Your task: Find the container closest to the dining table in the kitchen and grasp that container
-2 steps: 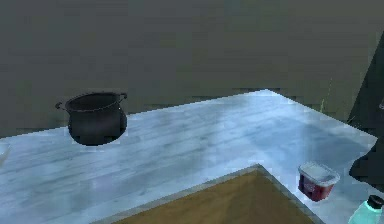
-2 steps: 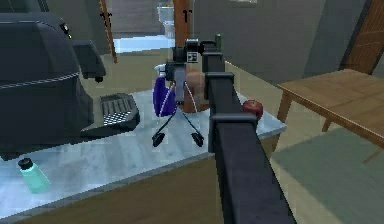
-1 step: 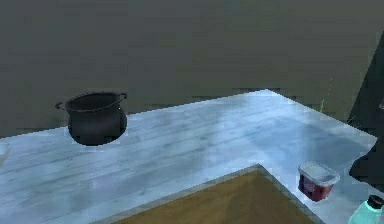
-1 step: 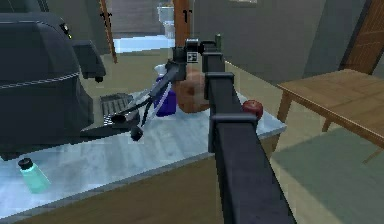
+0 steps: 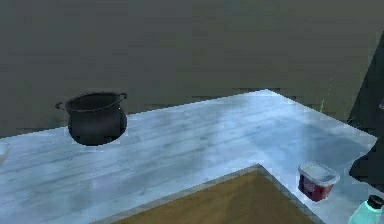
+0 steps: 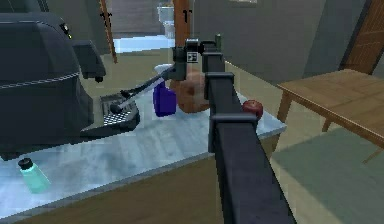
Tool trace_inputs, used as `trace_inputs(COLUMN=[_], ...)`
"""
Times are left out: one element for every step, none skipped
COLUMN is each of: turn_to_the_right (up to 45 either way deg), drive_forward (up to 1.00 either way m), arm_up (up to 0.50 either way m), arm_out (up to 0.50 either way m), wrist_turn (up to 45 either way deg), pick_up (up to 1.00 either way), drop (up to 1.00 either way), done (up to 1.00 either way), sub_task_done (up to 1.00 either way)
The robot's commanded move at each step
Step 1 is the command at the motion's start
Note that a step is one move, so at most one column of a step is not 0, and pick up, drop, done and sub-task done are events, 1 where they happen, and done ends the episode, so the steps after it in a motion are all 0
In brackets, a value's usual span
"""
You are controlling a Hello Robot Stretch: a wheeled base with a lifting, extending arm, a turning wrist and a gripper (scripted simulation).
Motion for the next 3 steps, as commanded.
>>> trace_inputs(turn_to_the_right=[0.0, 0.0, 0.0], drive_forward=[0.0, 0.0, 0.0], arm_up=[0.0, 0.0, 0.0], arm_out=[0.0, 0.0, 0.0], wrist_turn=[45.0, 3.0, 0.0], pick_up=[0.0, 0.0, 1.0], drop=[0.0, 0.0, 0.0], done=[0.0, 0.0, 0.0], sub_task_done=[0.0, 0.0, 0.0])
